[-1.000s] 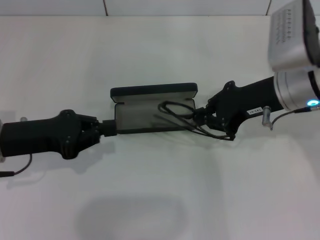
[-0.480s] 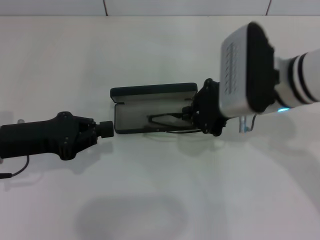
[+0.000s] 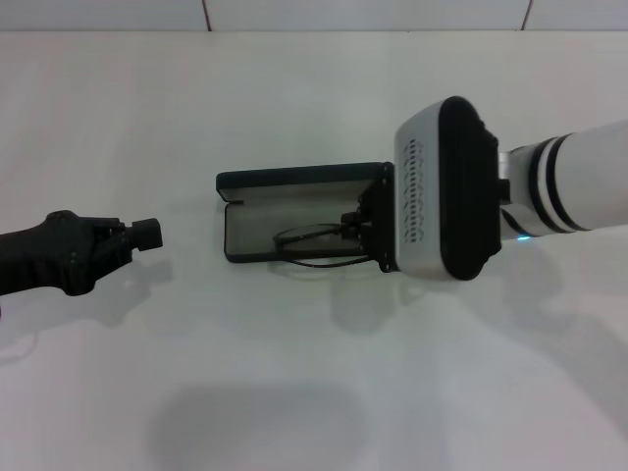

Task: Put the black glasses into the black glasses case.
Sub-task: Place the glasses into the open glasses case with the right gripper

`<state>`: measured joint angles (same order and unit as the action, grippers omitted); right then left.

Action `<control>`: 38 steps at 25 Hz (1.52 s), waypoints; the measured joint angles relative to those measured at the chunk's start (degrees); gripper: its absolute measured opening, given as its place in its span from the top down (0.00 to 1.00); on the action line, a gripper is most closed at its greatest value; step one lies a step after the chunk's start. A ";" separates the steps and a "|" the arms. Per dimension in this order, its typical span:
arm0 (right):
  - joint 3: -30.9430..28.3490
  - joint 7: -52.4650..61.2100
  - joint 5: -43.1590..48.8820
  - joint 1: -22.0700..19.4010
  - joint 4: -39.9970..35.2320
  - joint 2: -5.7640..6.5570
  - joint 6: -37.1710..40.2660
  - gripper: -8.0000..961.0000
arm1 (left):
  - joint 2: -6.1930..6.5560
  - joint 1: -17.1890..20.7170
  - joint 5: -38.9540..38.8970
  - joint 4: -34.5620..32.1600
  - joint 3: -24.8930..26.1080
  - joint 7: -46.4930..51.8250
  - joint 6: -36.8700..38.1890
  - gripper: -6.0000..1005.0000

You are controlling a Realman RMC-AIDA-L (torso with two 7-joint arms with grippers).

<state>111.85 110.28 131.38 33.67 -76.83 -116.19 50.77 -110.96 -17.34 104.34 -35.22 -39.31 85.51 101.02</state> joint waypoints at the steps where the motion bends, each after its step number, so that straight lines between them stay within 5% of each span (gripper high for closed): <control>1: 0.56 0.65 1.05 0.01 -0.61 0.00 -0.03 0.90 | -0.04 0.00 0.12 0.00 0.00 0.14 -0.15 0.98; 10: 4.72 5.78 10.16 0.39 -3.49 0.00 -1.83 0.90 | -0.14 -0.21 0.26 -0.03 -0.40 0.91 -0.20 0.98; 38: 8.64 9.94 10.20 0.88 2.74 0.00 -15.00 0.90 | -0.85 -1.24 1.66 0.48 -0.46 0.86 -0.21 0.98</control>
<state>120.49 120.21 141.59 34.54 -74.10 -116.19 35.76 -111.81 -18.58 106.00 -34.74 -39.77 86.37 100.81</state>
